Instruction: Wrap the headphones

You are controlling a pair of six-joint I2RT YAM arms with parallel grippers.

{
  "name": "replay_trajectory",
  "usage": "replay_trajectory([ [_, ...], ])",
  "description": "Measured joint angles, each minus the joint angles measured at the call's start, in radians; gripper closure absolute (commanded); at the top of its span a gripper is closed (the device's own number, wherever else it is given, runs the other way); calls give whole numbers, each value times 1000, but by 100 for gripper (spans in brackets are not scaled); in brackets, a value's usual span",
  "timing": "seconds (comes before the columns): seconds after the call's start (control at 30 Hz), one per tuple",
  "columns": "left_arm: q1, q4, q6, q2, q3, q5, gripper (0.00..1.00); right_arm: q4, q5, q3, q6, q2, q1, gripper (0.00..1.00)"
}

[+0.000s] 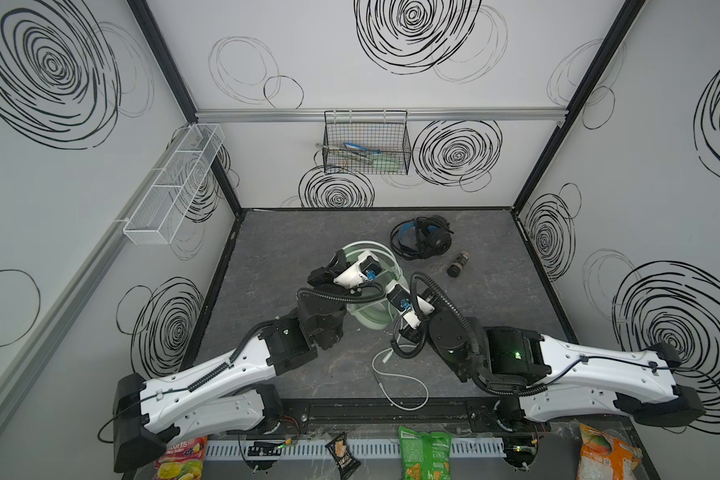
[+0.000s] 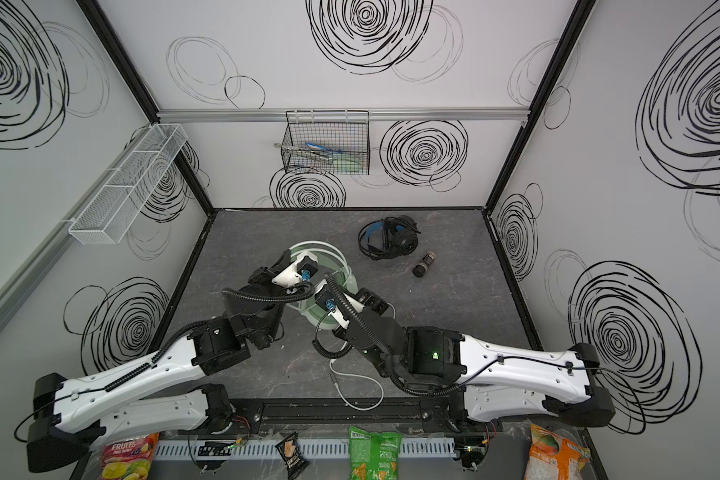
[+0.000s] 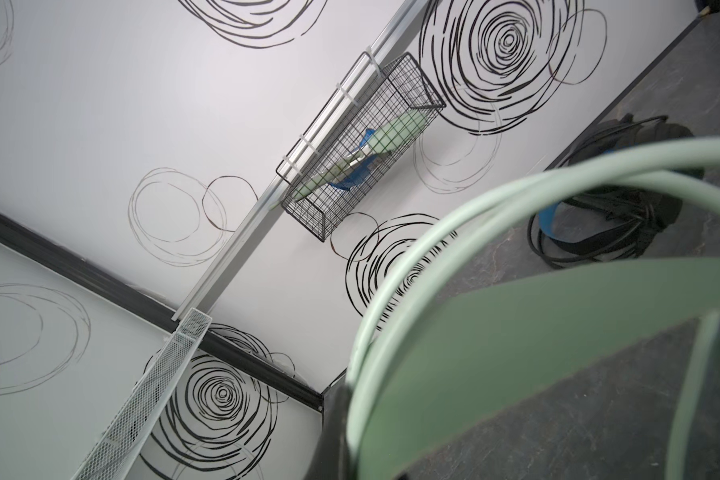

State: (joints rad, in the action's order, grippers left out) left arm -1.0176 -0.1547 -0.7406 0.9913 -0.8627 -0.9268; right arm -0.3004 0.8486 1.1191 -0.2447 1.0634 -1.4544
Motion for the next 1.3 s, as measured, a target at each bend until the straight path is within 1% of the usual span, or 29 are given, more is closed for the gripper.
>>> replay_trajectory([
  [0.13,-25,51,45,0,-6,22,100,0,-16,0,1,-11,0,98],
  [0.27,-90,97,75,-3,-8,29,100,0,-21,-1,1,-24,1,94],
  [0.33,-112,130,107,-20,-9,57,100,0,-18,-8,2,-40,2,93],
  [0.43,-133,187,166,-87,-12,112,100,2,-13,-31,2,-80,9,91],
  [0.63,-140,281,304,-231,-41,211,100,82,-12,-118,-8,-237,18,85],
  [0.77,-141,370,368,-305,-43,289,100,144,-7,-136,-9,-307,52,84],
  [0.97,-141,496,444,-347,-47,431,100,189,-12,-141,-3,-312,88,83],
  [1.1,-141,525,498,-381,-56,504,100,215,-32,-177,5,-304,122,84],
  [1.2,-141,525,542,-424,-82,536,100,240,-49,-210,15,-304,162,86],
  [1.3,-141,519,575,-464,-115,537,100,266,-64,-243,27,-316,201,86],
])
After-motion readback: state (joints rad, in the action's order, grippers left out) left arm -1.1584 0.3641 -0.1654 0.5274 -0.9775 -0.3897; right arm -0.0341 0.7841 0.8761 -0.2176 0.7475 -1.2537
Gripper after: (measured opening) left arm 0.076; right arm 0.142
